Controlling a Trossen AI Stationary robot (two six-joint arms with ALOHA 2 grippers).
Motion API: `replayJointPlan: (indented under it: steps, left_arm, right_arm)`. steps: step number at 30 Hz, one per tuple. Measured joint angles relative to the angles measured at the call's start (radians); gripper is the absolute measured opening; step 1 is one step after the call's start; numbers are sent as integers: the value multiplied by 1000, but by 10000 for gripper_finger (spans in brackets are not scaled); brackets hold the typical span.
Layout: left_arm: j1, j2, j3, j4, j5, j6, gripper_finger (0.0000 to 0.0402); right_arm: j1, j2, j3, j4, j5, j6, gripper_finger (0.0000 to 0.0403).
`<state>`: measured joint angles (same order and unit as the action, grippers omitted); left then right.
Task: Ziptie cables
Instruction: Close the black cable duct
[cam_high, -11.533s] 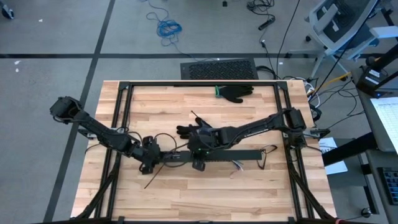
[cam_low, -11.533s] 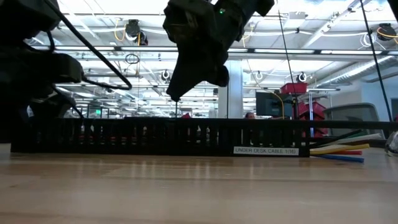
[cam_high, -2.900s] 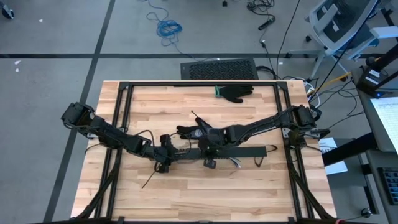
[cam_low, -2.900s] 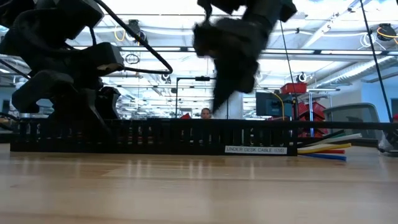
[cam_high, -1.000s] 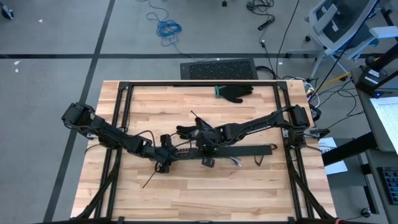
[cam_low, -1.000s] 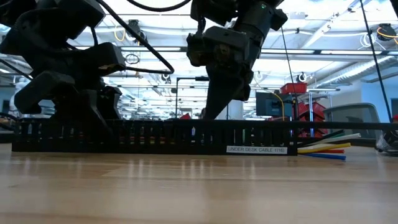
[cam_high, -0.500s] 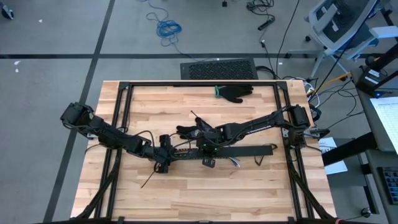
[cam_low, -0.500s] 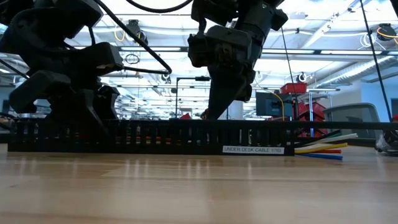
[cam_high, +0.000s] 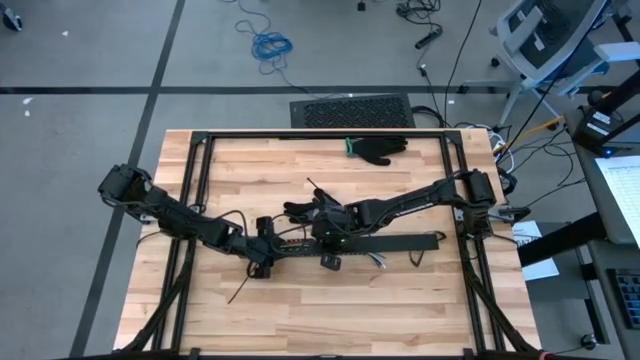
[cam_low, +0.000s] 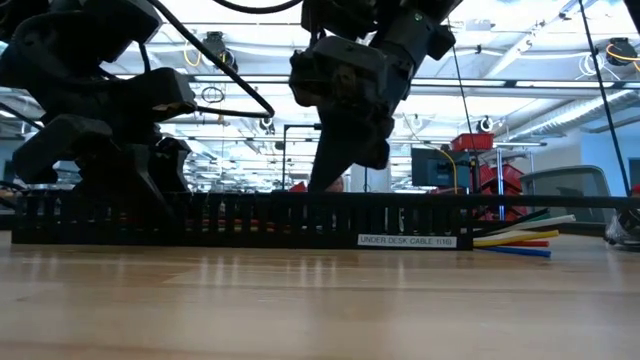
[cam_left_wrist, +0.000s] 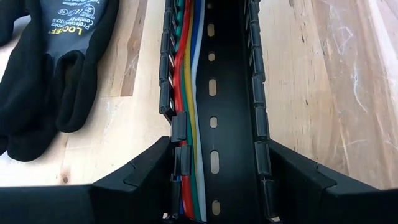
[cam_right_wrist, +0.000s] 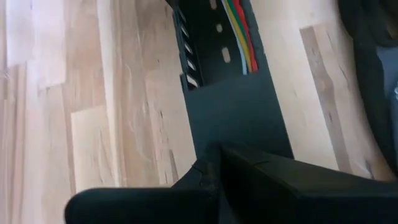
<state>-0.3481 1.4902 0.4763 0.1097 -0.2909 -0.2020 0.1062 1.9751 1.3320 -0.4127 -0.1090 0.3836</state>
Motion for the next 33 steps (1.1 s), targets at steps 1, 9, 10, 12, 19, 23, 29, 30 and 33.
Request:
replayJointPlan:
  steps: [1,9,10,12,19,23,29,30,33]
  left_arm:
    - [0,0,0,1,-2,0,227]
    - [0,1,8,0,-8,-1,227]
    - [0,2,13,-1,-8,-3,227]
    - [2,2,22,-8,-9,-28,228]
    - [44,5,54,-97,94,-85,278]
    - [55,4,71,-119,109,-79,313]
    - [55,2,146,-210,99,-14,340]
    - [55,0,159,-232,99,2,342]
    - [55,-18,198,-275,72,35,343]
  right_arm:
    - [0,0,0,6,-1,0,0]
    - [0,-10,0,15,-2,-3,0]
    - [0,-11,0,15,-2,-3,0]
    - [0,-11,0,15,-1,-3,0]
    - [0,-10,0,38,5,-6,26]
    - [1,-9,0,47,3,-7,54]
    - [1,-10,0,47,2,-12,80]
    - [1,-10,0,47,2,-15,82]
    - [1,-18,0,41,7,-40,84]
